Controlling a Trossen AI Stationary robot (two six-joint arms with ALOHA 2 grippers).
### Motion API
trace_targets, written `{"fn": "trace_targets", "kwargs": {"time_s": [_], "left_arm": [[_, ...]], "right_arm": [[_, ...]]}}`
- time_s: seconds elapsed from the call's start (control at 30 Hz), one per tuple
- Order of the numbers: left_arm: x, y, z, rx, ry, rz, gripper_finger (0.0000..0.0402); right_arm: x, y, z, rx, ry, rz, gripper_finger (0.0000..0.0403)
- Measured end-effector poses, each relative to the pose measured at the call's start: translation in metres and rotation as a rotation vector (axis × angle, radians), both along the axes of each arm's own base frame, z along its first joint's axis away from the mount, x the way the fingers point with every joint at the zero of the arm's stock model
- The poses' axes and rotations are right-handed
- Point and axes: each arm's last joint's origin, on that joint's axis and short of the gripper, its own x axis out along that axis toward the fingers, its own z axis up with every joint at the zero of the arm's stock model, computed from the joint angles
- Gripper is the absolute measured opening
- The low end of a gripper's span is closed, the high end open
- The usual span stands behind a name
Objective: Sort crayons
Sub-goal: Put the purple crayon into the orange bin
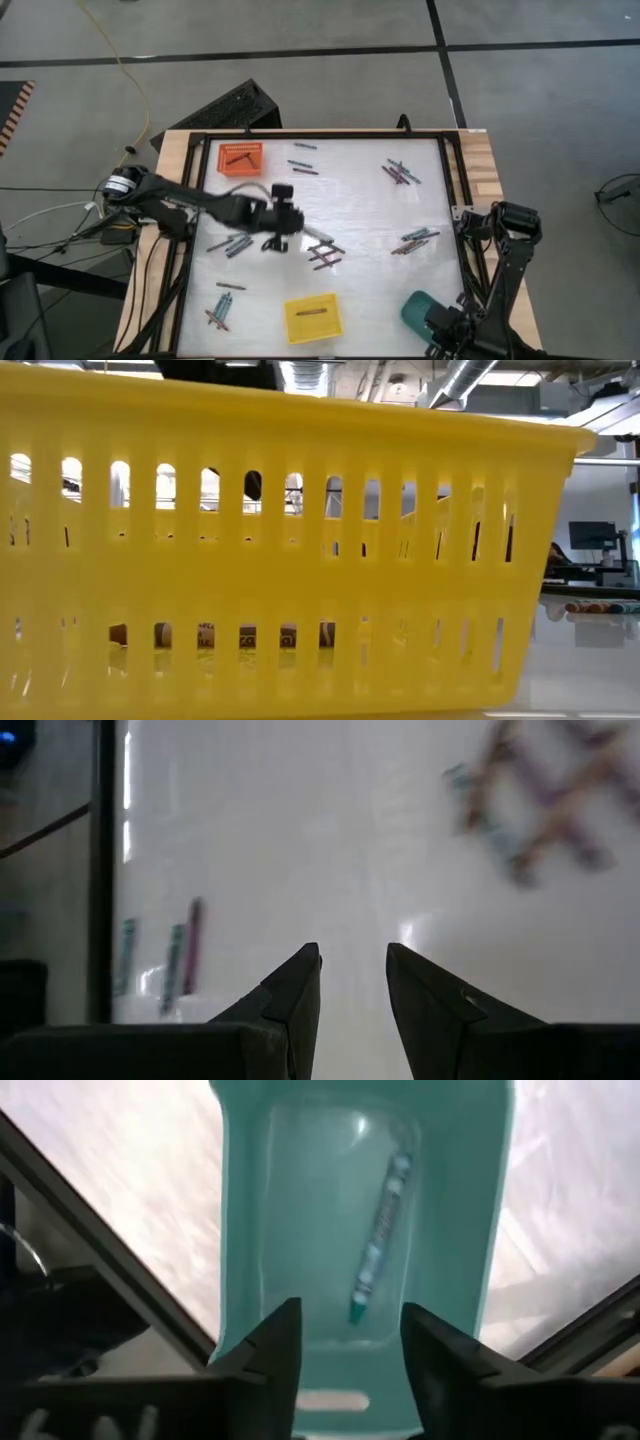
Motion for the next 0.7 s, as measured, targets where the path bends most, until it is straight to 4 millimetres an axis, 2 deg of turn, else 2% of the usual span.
{"fn": "trace_targets", "kwargs": {"time_s": [0.2, 0.43, 0.53, 0.7], "left_arm": [[0.001, 0.068, -0.001, -0.081, 0.06, -0.085, 0.0108], [-0.012, 0.152, -0.004, -0.182, -0.012, -0.069, 0.0108], [-0.017, 0.177, -0.019, -0.251, 0.023, -0.043, 0.0108], [-0.011, 0.211, -0.037, -0.299, 0.098, 0.002, 0.0108]], "right_arm": [[0.007, -0.006, 0.001, -0.071, -0.08, 0.017, 0.0179], [0.033, -0.019, 0.003, -0.169, -0.138, 0.102, 0.0172], [0.045, -0.03, 0.006, -0.229, -0.15, 0.137, 0.0171], [0.062, -0.05, 0.019, -0.304, -0.189, 0.177, 0.017]]}}
